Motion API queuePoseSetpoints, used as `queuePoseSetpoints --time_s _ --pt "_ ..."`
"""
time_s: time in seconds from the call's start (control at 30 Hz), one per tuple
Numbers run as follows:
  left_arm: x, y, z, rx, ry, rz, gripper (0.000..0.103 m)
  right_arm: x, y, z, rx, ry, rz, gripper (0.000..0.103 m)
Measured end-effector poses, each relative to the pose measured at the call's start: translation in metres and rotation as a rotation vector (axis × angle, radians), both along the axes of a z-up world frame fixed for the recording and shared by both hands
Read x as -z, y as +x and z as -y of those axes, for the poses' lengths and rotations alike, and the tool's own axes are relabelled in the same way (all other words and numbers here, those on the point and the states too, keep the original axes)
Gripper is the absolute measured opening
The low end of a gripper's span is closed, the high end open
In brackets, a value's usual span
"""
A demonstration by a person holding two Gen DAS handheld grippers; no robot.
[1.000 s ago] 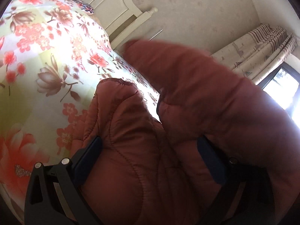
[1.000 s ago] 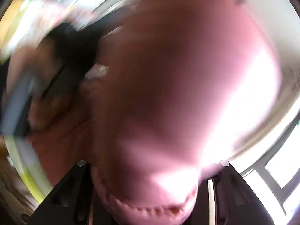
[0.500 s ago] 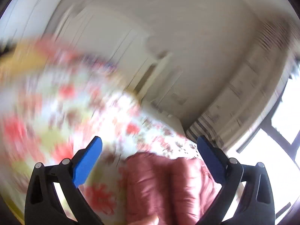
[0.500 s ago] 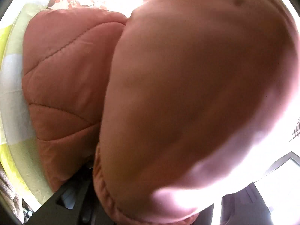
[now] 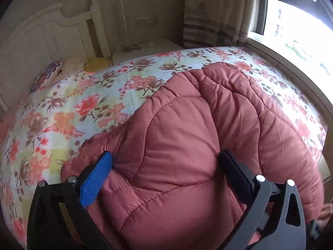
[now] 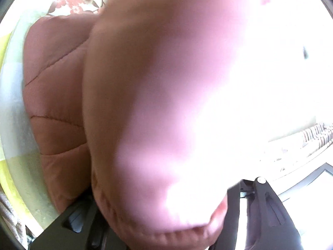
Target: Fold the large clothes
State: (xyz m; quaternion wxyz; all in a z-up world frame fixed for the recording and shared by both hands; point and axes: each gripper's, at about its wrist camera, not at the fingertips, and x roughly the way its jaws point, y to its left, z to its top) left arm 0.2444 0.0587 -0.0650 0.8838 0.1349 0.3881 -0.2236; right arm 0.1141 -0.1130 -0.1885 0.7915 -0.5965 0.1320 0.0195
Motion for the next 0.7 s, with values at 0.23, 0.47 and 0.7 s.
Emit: queuePoseSetpoints --time_s 0.23,0.47,0.7 --pt "0.010 -0.018 -0.013 -0.042 0.007 0.116 0.101 -0.026 -0.015 0.031 -0.070 0.082 -0.095 0.055" --pt "0.012 -0.017 -0.020 -0.063 -0.059 0.127 0.101 -0.116 -0.056 0.073 -0.238 0.594 -0.297 0.062" --pt "0.012 -0.018 -0.020 -0.070 -0.055 0.143 0.101 -0.139 -0.075 0.025 -0.230 0.895 -0.382 0.046"
